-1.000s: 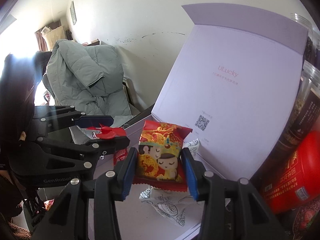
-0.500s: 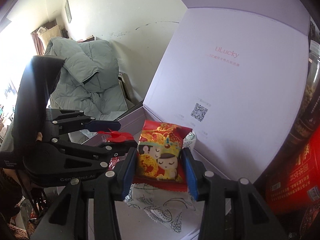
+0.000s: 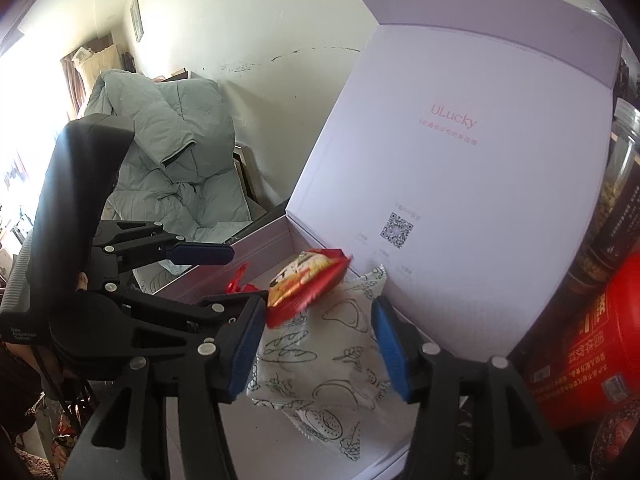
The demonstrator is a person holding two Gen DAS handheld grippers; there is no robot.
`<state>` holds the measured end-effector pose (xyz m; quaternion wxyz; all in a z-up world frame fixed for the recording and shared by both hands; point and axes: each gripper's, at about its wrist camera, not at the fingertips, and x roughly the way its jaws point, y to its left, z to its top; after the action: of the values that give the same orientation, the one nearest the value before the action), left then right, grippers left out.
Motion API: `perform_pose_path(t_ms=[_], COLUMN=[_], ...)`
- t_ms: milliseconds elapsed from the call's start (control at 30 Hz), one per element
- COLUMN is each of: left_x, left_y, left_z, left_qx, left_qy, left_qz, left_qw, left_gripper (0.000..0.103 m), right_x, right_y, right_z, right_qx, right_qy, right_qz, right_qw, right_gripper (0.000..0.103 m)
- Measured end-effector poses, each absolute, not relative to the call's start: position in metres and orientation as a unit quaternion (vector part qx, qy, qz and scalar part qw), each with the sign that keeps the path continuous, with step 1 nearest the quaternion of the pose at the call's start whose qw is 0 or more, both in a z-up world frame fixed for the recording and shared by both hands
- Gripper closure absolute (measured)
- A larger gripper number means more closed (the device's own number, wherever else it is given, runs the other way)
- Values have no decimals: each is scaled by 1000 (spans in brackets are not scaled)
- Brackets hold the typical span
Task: Organize objects
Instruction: 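Lower both items into the box and open both grippers, then withdraw both tools from the box back over the table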
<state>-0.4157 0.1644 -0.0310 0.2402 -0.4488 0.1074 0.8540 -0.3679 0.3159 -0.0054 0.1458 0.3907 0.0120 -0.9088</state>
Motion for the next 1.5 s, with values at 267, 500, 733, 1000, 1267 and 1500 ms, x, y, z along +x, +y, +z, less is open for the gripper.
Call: perform_pose_path(t_ms=[267,500,733,1000,1267,1500], left_x=[-407,-395,-375,-347,-313,-282], left_y=[162,151,141,139,137,129], left_z=[-20,-9,11,43,73,99], left_qx=[-439,-432,-415,-391,-363,-342], left_qy=[110,99,101,105,108,107], left_qz=[860,867,879,889,900,909], left_qw=[236,227,211,214,216,213], left_gripper=[47,47,45,42,38,35], right_x=[-359,-350,-335,-309,-278,-247], right_y=[312,308,308,311,311,305], right_z=[7,18,26,48,77,100], right_qx=[381,372,368,355,335,316], right_qy=[16,21,10,12,18,22], right_qz=[-913,-920,-923,-930,-938,-945], right_qw=[147,124,114,100,88,85], right_gripper=[46,45,43,41,39,35])
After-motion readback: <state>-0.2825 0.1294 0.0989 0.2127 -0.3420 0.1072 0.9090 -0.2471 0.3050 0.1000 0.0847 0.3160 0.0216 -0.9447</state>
